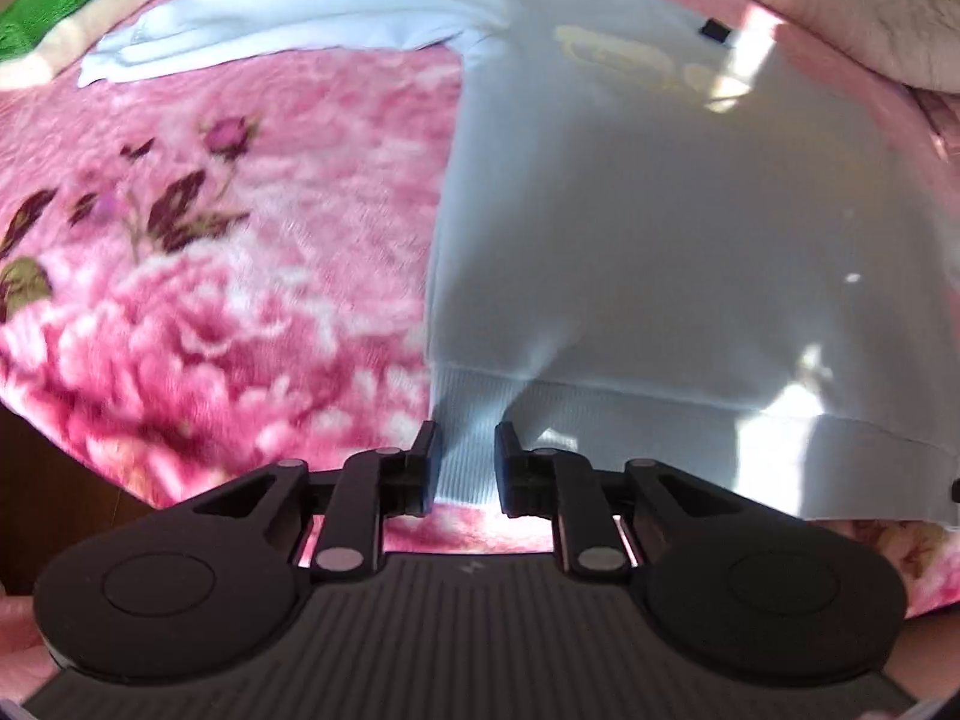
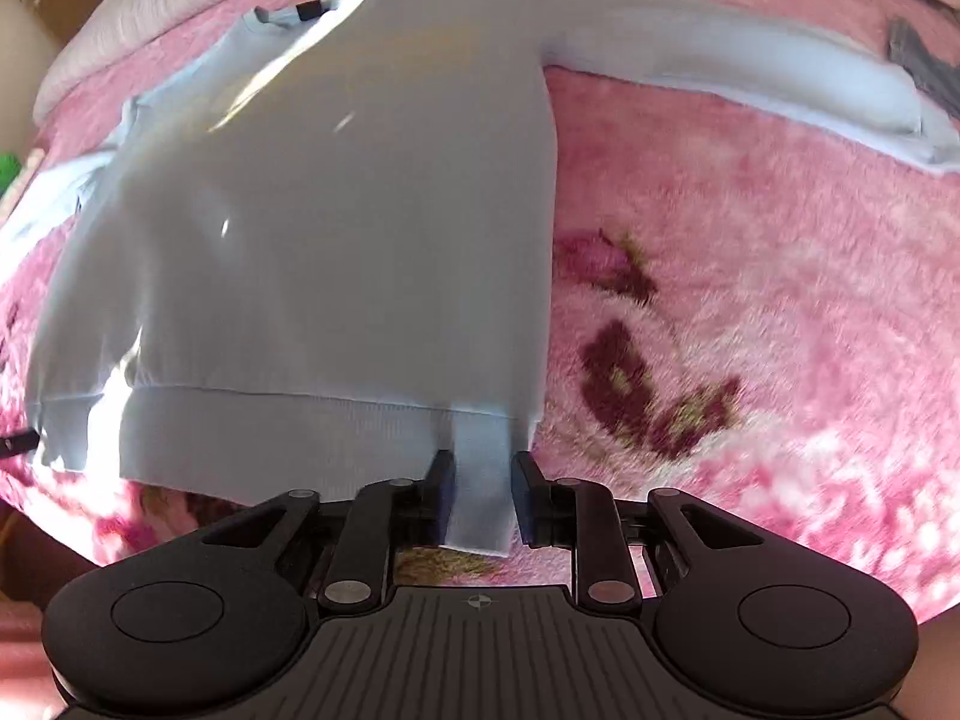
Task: Fold clothes
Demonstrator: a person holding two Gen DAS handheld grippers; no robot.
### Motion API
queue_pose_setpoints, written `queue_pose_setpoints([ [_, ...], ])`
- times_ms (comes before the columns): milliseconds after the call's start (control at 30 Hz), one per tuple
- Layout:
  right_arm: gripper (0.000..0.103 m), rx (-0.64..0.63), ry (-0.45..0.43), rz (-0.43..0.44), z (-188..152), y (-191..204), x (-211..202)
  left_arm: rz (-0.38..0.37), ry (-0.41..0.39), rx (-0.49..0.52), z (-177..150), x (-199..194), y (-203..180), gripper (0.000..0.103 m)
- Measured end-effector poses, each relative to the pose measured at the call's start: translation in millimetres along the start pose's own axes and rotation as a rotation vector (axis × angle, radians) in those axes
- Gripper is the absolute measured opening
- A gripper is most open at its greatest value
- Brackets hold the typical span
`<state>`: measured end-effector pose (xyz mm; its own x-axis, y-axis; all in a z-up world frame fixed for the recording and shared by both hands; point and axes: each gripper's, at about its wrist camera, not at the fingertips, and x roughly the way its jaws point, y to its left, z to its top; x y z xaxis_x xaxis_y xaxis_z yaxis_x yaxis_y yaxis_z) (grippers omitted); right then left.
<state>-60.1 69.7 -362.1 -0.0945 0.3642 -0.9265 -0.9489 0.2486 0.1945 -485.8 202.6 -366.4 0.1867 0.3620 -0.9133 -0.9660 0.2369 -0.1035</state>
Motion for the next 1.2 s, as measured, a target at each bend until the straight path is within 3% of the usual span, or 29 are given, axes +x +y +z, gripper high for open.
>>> queue_pose_setpoints([
  [133,0.023,0.027,-0.015,0.006,36.2,-8.3,-3.2,-0.033,-0.064,-0.01,44.8,-8.5,13.6,0.014],
  [233,0.023,0.024,-0.045,0.019,73.2,-12.8,1.2,-0.074,-0.116,0.037,98.8,4.1,15.7,0.019],
  [367,0.024,-0.075,-0.059,0.019,135.9,4.5,32.3,-0.117,-0.178,0.169,181.2,40.2,6.1,0.026],
  [500,0.025,-0.177,-0.128,0.024,202.8,25.1,67.1,-0.157,-0.211,0.332,263.0,82.6,-15.4,0.034],
  [733,0.047,-0.257,-0.252,0.018,319.5,47.1,114.5,-0.229,-0.204,0.529,368.0,151.7,-62.6,0.04],
  [967,0.051,-0.248,-0.252,0.066,405.8,51.9,187.5,-0.272,-0.099,0.564,412.8,219.6,-83.3,0.04],
  [1033,0.051,-0.236,-0.23,0.085,423.4,52.0,207.2,-0.251,-0.087,0.573,414.6,232.9,-85.4,0.034],
  [1100,0.051,-0.249,-0.201,0.104,429.4,52.0,221.5,-0.259,-0.1,0.603,410.2,239.6,-87.8,0.014],
  [1133,0.05,-0.274,-0.199,0.104,427.8,52.7,226.1,-0.26,-0.115,0.622,407.6,240.5,-89.8,0.009],
  [1200,0.012,-0.338,-0.209,0.111,423.2,54.5,229.3,-0.25,-0.154,0.663,402.7,239.5,-94.7,0.004],
])
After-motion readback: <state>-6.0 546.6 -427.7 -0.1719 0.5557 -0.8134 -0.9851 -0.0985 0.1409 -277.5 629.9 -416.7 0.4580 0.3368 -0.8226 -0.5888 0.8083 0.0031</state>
